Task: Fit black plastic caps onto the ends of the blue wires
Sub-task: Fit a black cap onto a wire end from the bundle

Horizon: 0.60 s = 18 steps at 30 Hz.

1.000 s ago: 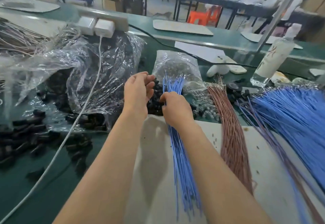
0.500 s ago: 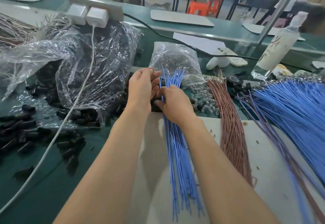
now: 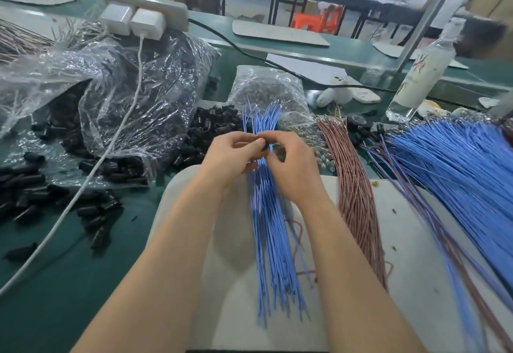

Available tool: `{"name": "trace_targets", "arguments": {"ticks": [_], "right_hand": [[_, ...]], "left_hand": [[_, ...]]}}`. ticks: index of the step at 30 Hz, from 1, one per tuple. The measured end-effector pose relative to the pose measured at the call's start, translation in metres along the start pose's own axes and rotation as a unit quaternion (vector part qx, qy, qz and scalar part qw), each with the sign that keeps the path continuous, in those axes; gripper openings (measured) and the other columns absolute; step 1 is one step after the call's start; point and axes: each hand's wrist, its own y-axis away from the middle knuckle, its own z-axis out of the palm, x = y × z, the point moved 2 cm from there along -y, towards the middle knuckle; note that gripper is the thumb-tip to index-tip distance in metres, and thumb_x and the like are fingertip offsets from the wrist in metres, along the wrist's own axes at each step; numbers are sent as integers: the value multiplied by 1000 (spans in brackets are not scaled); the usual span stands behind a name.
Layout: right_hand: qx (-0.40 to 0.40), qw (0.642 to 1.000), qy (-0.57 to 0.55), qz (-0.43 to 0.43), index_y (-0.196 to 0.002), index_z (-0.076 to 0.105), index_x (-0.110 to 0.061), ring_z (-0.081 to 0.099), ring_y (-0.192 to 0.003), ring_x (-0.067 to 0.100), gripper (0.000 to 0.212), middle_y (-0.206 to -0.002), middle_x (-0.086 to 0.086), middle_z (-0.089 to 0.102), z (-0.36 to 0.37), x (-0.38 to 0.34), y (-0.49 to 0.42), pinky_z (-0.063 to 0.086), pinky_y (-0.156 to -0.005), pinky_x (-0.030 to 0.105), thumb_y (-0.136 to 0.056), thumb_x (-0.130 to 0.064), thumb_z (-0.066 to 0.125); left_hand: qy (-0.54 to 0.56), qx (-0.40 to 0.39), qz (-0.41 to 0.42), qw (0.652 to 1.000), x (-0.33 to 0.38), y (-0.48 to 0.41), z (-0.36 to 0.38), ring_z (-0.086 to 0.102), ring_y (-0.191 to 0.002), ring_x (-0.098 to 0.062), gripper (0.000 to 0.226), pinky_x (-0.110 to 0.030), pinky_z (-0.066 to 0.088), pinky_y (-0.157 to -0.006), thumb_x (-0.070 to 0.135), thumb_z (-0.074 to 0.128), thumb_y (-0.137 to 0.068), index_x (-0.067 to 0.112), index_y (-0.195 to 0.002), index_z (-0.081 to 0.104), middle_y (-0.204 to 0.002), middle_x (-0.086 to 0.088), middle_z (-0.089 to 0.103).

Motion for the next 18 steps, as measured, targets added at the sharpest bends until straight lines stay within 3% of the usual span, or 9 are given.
{"name": "trace_targets", "arguments": {"ticks": [3,6,8,11,14,16,18], "right_hand": [[-5,996,82,47,-124,58,-15,57,-102,18,34,-115,5,61,0,8,0,44,-94,28,-90,-15,59],[-69,962,231,131,-113,59,-13,57,-103,25,42,-108,5,62,3,14,1,47,-89,40,-86,-45,65],[-98,949,245,169,-101,61,-13,59,-98,26,40,-100,5,65,7,17,2,48,-80,35,-85,-49,64],[-83,961,194,180,-80,62,-17,60,-82,23,26,-87,5,68,4,18,0,39,-68,27,-88,-42,63],[-57,972,153,172,-69,62,-19,53,-63,12,29,-67,-2,62,-6,22,-1,34,-57,21,-91,-38,60],[-60,974,132,173,-67,65,-17,48,-53,4,34,-55,-8,56,-11,24,-2,30,-44,13,-93,-36,56],[-72,974,111,184,-72,69,-15,49,-52,2,32,-54,-8,57,-14,27,-2,36,-44,9,-94,-33,56]], "left_hand": [[93,36,-15,995,-3,-3,-2,67,-73,-7,10,-20,57,-68,5,61,-90,16,-90,60,-85,-3,68],[98,53,5,994,-7,-5,-3,68,-73,-6,17,-22,55,-67,2,59,-90,19,-90,60,-85,-2,66],[56,68,30,996,-11,-4,-1,68,-78,-10,21,-27,55,-71,1,58,-90,22,-88,60,-85,-1,64],[-63,104,96,988,-12,-5,3,67,-88,-21,20,-39,54,-83,5,60,-89,23,-93,57,-88,-1,62],[-147,130,142,970,-14,-8,3,60,-79,-6,18,-23,50,-80,10,64,-87,17,-103,59,-87,10,60],[-159,142,155,965,-13,-9,1,58,-77,-1,15,-11,47,-74,10,64,-87,16,-101,62,-84,14,60],[-139,140,152,968,-12,-7,-1,60,-77,-1,12,-9,47,-73,11,64,-87,22,-92,61,-83,15,62]]}}
